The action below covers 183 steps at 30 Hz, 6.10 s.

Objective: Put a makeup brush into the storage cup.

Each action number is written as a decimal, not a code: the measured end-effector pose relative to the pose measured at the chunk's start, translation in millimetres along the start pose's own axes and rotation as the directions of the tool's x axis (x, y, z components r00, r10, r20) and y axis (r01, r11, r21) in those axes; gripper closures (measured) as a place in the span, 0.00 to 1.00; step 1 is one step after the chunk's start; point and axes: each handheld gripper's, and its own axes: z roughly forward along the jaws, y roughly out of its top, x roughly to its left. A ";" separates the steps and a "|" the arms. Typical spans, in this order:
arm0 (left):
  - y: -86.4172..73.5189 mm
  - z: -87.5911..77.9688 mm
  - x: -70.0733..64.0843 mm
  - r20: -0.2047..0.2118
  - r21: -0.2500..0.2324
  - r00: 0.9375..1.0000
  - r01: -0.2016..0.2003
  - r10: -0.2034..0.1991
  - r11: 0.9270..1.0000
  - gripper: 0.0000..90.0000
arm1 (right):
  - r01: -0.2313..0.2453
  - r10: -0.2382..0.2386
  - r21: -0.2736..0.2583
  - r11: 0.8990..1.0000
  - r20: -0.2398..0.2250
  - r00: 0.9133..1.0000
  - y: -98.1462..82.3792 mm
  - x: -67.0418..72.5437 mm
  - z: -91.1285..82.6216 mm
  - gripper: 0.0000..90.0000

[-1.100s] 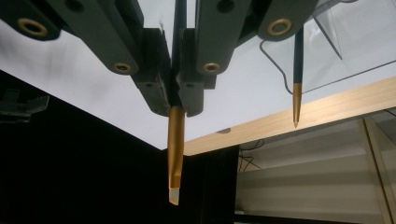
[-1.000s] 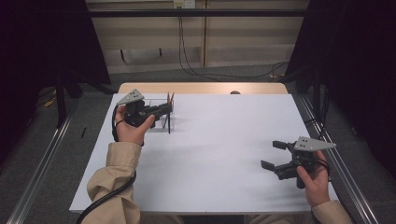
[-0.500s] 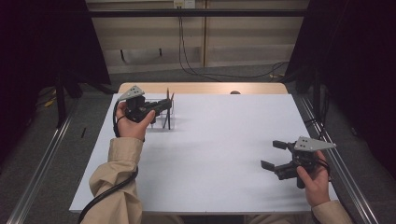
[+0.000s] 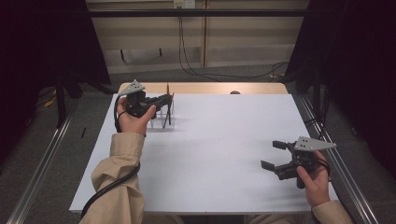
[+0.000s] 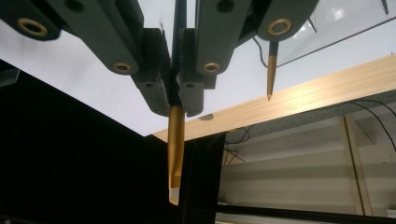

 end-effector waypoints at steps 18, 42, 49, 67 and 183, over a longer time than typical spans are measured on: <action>11.1 6.4 6.2 -0.038 -0.028 0.999 0.008 -0.009 1.000 0.93 | 0.005 -0.005 0.010 1.000 -0.010 1.000 -0.7 0.4 1.4 0.02; 27.0 14.8 12.9 -0.079 -0.061 0.997 0.002 -0.007 0.998 0.93 | 0.005 -0.005 0.001 1.000 -0.015 1.000 -0.9 -0.4 0.5 0.03; 21.9 17.6 20.7 -0.122 -0.047 0.992 -0.010 0.004 0.999 0.93 | 0.009 -0.009 0.002 1.000 -0.015 1.000 -0.4 -0.7 0.5 0.03; 13.5 22.4 30.6 -0.188 -0.050 0.982 -0.009 0.000 0.999 0.93 | 0.020 -0.019 0.007 1.000 -0.020 1.000 -0.3 -0.3 1.4 0.03; -27.5 14.7 18.3 -0.071 -0.075 0.997 0.009 -0.014 0.997 0.14 | 0.035 -0.035 0.013 0.999 -0.022 0.999 -2.0 4.6 -4.2 0.03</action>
